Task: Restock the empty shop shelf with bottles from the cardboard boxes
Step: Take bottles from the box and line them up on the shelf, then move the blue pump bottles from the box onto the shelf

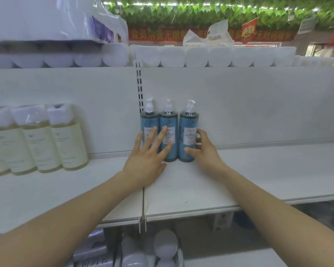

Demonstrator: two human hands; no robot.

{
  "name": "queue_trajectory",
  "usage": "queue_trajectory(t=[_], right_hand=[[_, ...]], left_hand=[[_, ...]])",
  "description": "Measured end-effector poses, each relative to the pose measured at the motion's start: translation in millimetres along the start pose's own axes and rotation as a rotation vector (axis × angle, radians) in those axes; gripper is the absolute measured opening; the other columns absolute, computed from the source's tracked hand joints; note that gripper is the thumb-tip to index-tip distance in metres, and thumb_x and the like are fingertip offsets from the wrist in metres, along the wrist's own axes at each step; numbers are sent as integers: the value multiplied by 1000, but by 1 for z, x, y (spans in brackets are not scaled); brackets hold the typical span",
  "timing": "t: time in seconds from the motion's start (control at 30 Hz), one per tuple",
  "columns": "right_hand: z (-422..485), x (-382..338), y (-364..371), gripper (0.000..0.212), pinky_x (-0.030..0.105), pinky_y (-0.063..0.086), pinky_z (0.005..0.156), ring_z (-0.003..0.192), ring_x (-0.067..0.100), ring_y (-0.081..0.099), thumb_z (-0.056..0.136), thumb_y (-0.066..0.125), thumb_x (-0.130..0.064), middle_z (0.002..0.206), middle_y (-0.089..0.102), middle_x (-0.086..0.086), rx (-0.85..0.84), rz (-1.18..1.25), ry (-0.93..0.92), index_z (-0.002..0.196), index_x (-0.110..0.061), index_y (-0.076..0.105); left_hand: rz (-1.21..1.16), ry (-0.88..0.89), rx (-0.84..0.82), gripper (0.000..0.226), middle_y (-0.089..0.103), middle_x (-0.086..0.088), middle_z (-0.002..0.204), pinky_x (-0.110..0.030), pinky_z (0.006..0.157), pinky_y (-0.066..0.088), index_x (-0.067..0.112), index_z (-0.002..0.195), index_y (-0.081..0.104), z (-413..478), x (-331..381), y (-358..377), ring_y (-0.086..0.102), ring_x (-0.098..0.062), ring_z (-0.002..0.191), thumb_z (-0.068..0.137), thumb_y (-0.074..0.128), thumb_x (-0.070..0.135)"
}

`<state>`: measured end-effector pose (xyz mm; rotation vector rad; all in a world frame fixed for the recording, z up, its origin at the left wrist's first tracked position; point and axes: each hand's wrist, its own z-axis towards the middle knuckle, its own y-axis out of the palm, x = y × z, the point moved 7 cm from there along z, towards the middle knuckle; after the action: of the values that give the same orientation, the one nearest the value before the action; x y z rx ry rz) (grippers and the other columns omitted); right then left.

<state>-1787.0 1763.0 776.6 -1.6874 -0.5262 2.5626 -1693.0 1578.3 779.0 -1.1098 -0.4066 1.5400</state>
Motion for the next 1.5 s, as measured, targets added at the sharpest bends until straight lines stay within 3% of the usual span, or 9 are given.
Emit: queue_trajectory(t=[0.27, 0.4, 0.57, 0.77, 0.9, 1.03, 1.27, 1.5], right_hand=[[10, 1, 4, 63, 46, 56, 105, 123, 27, 63, 98, 73, -6, 141, 59, 5, -3, -33, -4, 149, -30, 45], [12, 0, 7, 60, 41, 57, 102, 121, 24, 66, 98, 71, -3, 135, 63, -2, -2, -17, -18, 134, -42, 45], [12, 3, 7, 62, 37, 57, 97, 119, 22, 66, 97, 72, -4, 136, 62, -3, 3, -21, -9, 133, -46, 44], [7, 12, 6, 76, 27, 53, 91, 121, 20, 64, 94, 75, -4, 139, 59, 0, 9, -71, 45, 154, -34, 39], [-6, 10, 3, 81, 38, 47, 104, 130, 24, 54, 95, 78, -18, 146, 47, 8, 85, -272, 107, 161, -20, 32], [-23, -15, 6, 70, 41, 44, 103, 131, 35, 53, 97, 74, -21, 150, 41, 16, 128, -503, 78, 155, -9, 37], [-84, -98, 69, 64, 51, 53, 103, 133, 33, 49, 98, 72, -28, 147, 44, 11, 49, -783, -145, 152, -14, 41], [-205, -169, 184, 59, 49, 45, 110, 135, 34, 47, 98, 71, -32, 149, 47, 12, 39, -871, -313, 150, -14, 49]], left_hand=[[-25, -11, -32, 82, -26, -12, 176, -60, 132, 8, 29, 172, 12, 1, -2, 5, -19, -38, 163, 105, 54, 47], [-35, -18, -51, 82, -28, -11, 175, -58, 132, 8, 30, 172, 10, -1, -3, 6, -20, -35, 163, 105, 54, 48], [-50, -38, -76, 81, -32, -10, 174, -57, 132, 9, 30, 172, 7, -1, -2, 4, -22, -34, 163, 106, 50, 49], [-88, -46, -98, 78, -30, -9, 175, -56, 132, 10, 29, 172, 9, -4, 0, -2, -21, -33, 163, 107, 47, 50], [-115, -46, -121, 76, -24, -7, 177, -54, 132, 13, 30, 172, 12, -13, -5, -7, -11, -31, 166, 108, 46, 51], [-144, -69, -124, 75, -10, -9, 180, -50, 132, 13, 30, 171, 15, -26, -17, -17, -2, -30, 166, 107, 48, 52], [-251, -144, -75, 77, 5, -8, 180, -52, 130, 20, 31, 170, 15, -79, -52, -54, 9, -31, 165, 106, 48, 56], [-357, -222, 9, 72, 25, -10, 175, -54, 119, 35, 23, 165, 36, -204, -105, -107, 29, -34, 157, 103, 53, 55]])
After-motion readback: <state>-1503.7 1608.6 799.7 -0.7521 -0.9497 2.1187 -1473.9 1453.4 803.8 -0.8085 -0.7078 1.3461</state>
